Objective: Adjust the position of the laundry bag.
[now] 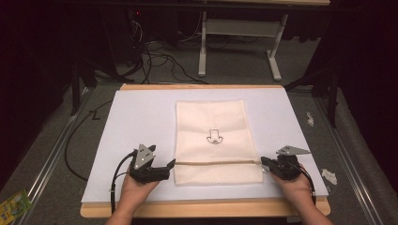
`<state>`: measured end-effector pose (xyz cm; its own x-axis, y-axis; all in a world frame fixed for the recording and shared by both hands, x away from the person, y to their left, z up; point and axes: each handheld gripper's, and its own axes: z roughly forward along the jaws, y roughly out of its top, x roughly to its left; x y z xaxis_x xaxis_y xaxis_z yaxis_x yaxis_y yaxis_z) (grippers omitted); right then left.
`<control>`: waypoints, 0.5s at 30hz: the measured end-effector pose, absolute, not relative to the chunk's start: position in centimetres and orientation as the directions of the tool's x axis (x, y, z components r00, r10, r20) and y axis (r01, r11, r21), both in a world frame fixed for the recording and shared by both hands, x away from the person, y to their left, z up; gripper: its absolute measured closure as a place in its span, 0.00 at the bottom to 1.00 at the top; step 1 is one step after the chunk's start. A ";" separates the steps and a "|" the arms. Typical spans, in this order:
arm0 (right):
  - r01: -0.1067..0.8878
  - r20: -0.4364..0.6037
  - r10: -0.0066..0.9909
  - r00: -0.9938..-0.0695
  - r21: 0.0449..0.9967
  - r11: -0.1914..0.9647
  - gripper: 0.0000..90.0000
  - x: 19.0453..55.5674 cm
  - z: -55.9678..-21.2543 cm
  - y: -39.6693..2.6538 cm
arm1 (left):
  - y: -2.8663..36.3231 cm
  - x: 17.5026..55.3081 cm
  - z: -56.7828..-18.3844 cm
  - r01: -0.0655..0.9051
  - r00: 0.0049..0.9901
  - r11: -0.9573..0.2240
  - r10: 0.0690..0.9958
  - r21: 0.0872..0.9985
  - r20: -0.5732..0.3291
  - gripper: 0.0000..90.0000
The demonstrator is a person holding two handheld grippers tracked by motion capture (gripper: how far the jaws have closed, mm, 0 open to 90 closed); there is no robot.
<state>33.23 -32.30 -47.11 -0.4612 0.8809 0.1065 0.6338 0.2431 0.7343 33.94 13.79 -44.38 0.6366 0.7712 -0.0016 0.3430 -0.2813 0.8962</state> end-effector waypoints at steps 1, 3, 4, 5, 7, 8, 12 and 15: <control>0.628 0.113 0.874 -0.472 0.740 0.243 1.00 33.2 -47.0 -31.9 | 13.8 33.9 -44.4 0.342 0.637 -0.282 0.771 0.896 -0.001 0.13; 0.581 0.131 0.825 -0.549 0.769 0.265 1.00 32.6 -46.4 -30.8 | 13.9 33.9 -44.3 0.342 0.637 -0.282 0.771 0.897 -0.001 0.13; 0.548 0.106 0.801 -0.590 0.781 0.300 1.00 32.3 -46.1 -30.0 | 13.9 33.9 -44.3 0.342 0.637 -0.282 0.771 0.896 -0.001 0.13; 0.522 0.076 0.786 -0.614 0.786 0.331 1.00 31.9 -45.7 -29.3 | 13.9 33.9 -44.3 0.341 0.637 -0.280 0.771 0.897 -0.001 0.13; 0.500 0.059 0.784 -0.618 0.799 0.334 1.00 31.6 -45.3 -28.9 | 14.0 33.8 -44.2 0.339 0.639 -0.279 0.769 0.898 -0.002 0.13; 0.502 0.055 0.800 -0.598 0.803 0.320 1.00 31.6 -45.2 -29.2 | 14.0 33.8 -44.2 0.338 0.641 -0.281 0.768 0.898 -0.002 0.13; 0.555 0.085 0.873 -0.480 0.800 0.227 0.96 32.3 -45.3 -31.6 | 13.9 33.8 -44.3 0.335 0.644 -0.285 0.765 0.898 0.003 0.13; 0.600 0.126 0.895 -0.427 0.781 0.176 0.86 32.8 -45.9 -32.6 | 13.9 33.9 -44.3 0.338 0.643 -0.288 0.766 0.896 0.003 0.13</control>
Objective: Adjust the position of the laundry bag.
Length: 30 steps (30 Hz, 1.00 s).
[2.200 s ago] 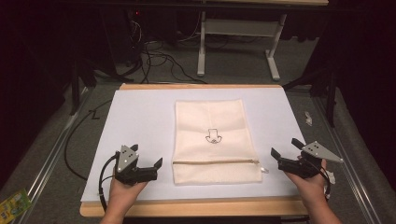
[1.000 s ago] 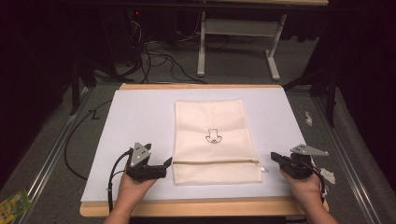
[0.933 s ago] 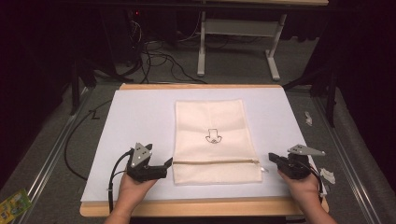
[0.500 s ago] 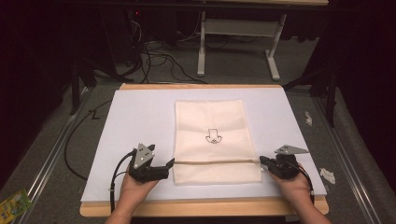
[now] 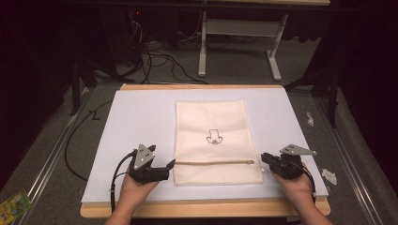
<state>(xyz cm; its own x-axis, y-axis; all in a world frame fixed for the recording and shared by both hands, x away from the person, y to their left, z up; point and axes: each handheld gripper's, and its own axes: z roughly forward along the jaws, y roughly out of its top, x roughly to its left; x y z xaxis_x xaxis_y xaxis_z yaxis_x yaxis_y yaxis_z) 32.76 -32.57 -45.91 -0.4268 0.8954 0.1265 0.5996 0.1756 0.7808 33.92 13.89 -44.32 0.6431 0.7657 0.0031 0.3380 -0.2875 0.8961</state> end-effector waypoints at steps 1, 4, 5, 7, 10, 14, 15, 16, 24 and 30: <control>0.616 0.138 0.897 -0.421 0.769 0.171 0.84 32.9 -46.1 -32.7 | 13.9 33.9 -44.3 0.338 0.642 -0.287 0.767 0.896 0.003 0.13; 0.633 0.158 0.891 -0.425 0.756 0.167 0.78 33.2 -46.7 -32.7 | 13.8 33.9 -44.4 0.337 0.645 -0.288 0.764 0.896 0.003 0.13; 0.635 0.172 0.889 -0.424 0.757 0.157 0.77 33.2 -46.8 -32.6 | 13.7 33.8 -44.4 0.335 0.645 -0.289 0.764 0.897 0.005 0.13; 0.642 0.181 0.891 -0.417 0.752 0.147 0.75 33.2 -46.8 -32.4 | 13.7 33.8 -44.4 0.335 0.647 -0.288 0.763 0.897 0.004 0.13; 0.656 0.175 0.888 -0.426 0.736 0.169 0.74 33.6 -47.0 -31.8 | 13.7 33.9 -44.4 0.338 0.647 -0.287 0.762 0.896 0.000 0.14; 0.666 0.134 0.897 -0.421 0.718 0.206 0.67 33.8 -47.5 -31.3 | 13.7 33.9 -44.4 0.342 0.646 -0.285 0.763 0.896 -0.004 0.14; 0.667 0.127 0.898 -0.422 0.714 0.212 0.67 33.8 -47.5 -31.2 | 13.7 33.9 -44.4 0.342 0.646 -0.285 0.764 0.896 -0.004 0.14; 0.669 0.123 0.897 -0.424 0.710 0.219 0.67 33.8 -47.6 -31.1 | 13.7 33.9 -44.4 0.342 0.645 -0.285 0.764 0.896 -0.003 0.14; 0.661 0.126 0.891 -0.436 0.717 0.222 0.69 33.5 -47.7 -31.2 | 13.6 33.7 -44.3 0.342 0.643 -0.283 0.766 0.896 -0.004 0.14; 0.656 0.117 0.885 -0.450 0.716 0.238 0.69 32.9 -47.7 -31.0 | 13.5 33.6 -44.3 0.341 0.645 -0.287 0.764 0.896 -0.001 0.14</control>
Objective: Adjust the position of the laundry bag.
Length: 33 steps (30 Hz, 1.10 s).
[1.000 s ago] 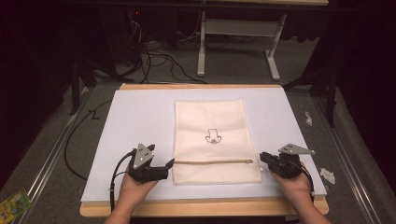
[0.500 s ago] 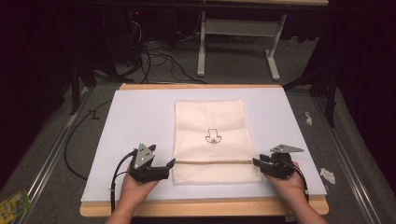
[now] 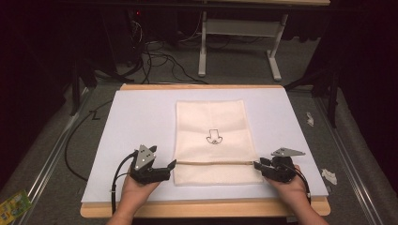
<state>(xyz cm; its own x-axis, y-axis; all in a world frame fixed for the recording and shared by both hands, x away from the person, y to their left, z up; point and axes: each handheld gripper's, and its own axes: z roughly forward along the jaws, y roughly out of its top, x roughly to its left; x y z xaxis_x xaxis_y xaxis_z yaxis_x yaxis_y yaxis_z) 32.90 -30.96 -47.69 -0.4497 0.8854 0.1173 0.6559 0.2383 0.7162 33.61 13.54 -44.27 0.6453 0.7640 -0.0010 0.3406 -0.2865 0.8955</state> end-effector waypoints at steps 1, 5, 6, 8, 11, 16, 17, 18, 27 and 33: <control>0.655 0.102 0.886 -0.452 0.713 0.252 0.71 32.8 -47.7 -30.8 | 13.5 33.6 -44.3 0.340 0.646 -0.290 0.764 0.895 0.002 0.14; 0.654 0.097 0.885 -0.455 0.711 0.259 0.80 32.9 -47.7 -30.9 | 13.5 33.7 -44.3 0.342 0.643 -0.289 0.766 0.894 0.001 0.14; 0.651 0.094 0.883 -0.459 0.712 0.263 0.81 33.0 -47.7 -31.0 | 13.5 33.7 -44.3 0.343 0.642 -0.286 0.766 0.895 -0.001 0.14; 0.650 0.094 0.881 -0.463 0.712 0.266 0.84 33.0 -47.7 -31.0 | 13.5 33.7 -44.3 0.343 0.643 -0.287 0.766 0.894 -0.001 0.14; 0.648 0.100 0.876 -0.472 0.713 0.268 0.89 33.1 -47.7 -30.9 | 13.4 33.6 -44.2 0.342 0.648 -0.295 0.762 0.892 0.004 0.14; 0.648 0.099 0.872 -0.479 0.710 0.276 0.93 33.1 -47.6 -30.8 | 13.3 33.6 -44.1 0.348 0.654 -0.294 0.757 0.890 -0.006 0.15; 0.649 0.101 0.872 -0.479 0.710 0.274 0.93 33.1 -47.6 -30.8 | 13.3 33.6 -44.1 0.350 0.654 -0.289 0.757 0.891 -0.011 0.15; 0.648 0.101 0.872 -0.479 0.710 0.274 0.93 33.1 -47.6 -30.8 | 13.3 33.6 -44.1 0.351 0.654 -0.288 0.756 0.891 -0.013 0.15; 0.629 0.091 0.875 -0.475 0.730 0.265 0.94 32.8 -47.1 -30.8 | 12.2 33.5 -44.1 0.358 0.681 -0.304 0.732 0.883 -0.024 0.17; 0.607 0.081 0.868 -0.489 0.747 0.272 0.94 32.4 -46.5 -30.5 | 10.7 33.0 -43.8 0.340 0.703 -0.319 0.711 0.885 -0.014 0.18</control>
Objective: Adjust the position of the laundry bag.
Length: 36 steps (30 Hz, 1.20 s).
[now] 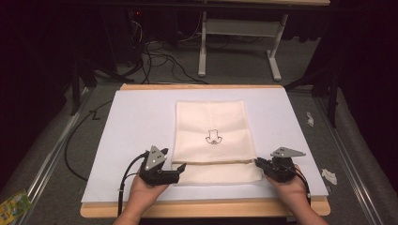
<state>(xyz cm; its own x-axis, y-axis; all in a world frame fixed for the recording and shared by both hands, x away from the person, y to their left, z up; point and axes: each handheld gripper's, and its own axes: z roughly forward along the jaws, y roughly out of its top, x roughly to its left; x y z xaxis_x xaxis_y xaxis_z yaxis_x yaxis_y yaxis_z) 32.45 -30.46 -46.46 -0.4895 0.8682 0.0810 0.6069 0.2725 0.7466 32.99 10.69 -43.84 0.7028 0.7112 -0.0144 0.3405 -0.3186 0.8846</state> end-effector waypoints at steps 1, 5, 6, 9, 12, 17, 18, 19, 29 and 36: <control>0.604 0.081 0.867 -0.491 0.749 0.272 0.94 32.4 -46.4 -30.4 | 10.6 32.9 -43.8 0.336 0.705 -0.318 0.709 0.887 -0.012 0.18; 0.588 0.073 0.865 -0.496 0.762 0.273 0.94 32.2 -46.1 -30.4 | 10.2 32.6 -43.5 0.342 0.714 -0.297 0.699 0.891 -0.041 0.18; 0.584 0.072 0.865 -0.496 0.765 0.271 0.94 32.1 -46.0 -30.3 | 10.1 32.5 -43.4 0.341 0.715 -0.299 0.699 0.892 -0.039 0.18; 0.571 0.060 0.862 -0.503 0.772 0.279 0.94 31.9 -45.7 -30.1 | 9.5 32.3 -43.3 0.342 0.722 -0.295 0.691 0.892 -0.048 0.18; 0.555 0.045 0.857 -0.513 0.779 0.291 0.94 31.7 -45.5 -30.0 | 8.7 32.3 -43.3 0.353 0.736 -0.283 0.673 0.892 -0.077 0.19; 0.539 0.029 0.852 -0.523 0.785 0.305 0.94 31.5 -45.4 -29.9 | 7.0 32.2 -43.4 0.352 0.755 -0.291 0.651 0.890 -0.086 0.20; 0.536 0.025 0.850 -0.525 0.786 0.307 0.94 31.5 -45.4 -29.9 | 6.6 32.2 -43.4 0.353 0.758 -0.290 0.646 0.890 -0.090 0.21; 0.536 0.026 0.850 -0.526 0.786 0.307 0.94 31.5 -45.3 -29.8 | 6.2 32.2 -43.6 0.358 0.764 -0.291 0.638 0.887 -0.099 0.22; 0.531 0.023 0.846 -0.532 0.788 0.312 0.94 31.4 -45.3 -29.7 | 1.6 32.2 -44.1 0.333 0.808 -0.338 0.584 0.880 -0.081 0.32; 0.522 0.028 0.841 -0.540 0.796 0.308 0.94 31.3 -45.2 -29.6 | -1.7 32.7 -44.9 0.360 0.825 -0.341 0.552 0.868 -0.125 0.49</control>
<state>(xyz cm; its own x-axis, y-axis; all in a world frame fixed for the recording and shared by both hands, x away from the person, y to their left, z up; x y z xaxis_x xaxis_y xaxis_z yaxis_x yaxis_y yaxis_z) 31.31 -29.62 -45.17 -0.5395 0.8415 0.0279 0.5217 0.3081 0.7955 32.69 -1.71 -44.90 0.8247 0.5516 -0.1252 0.3599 -0.3410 0.8685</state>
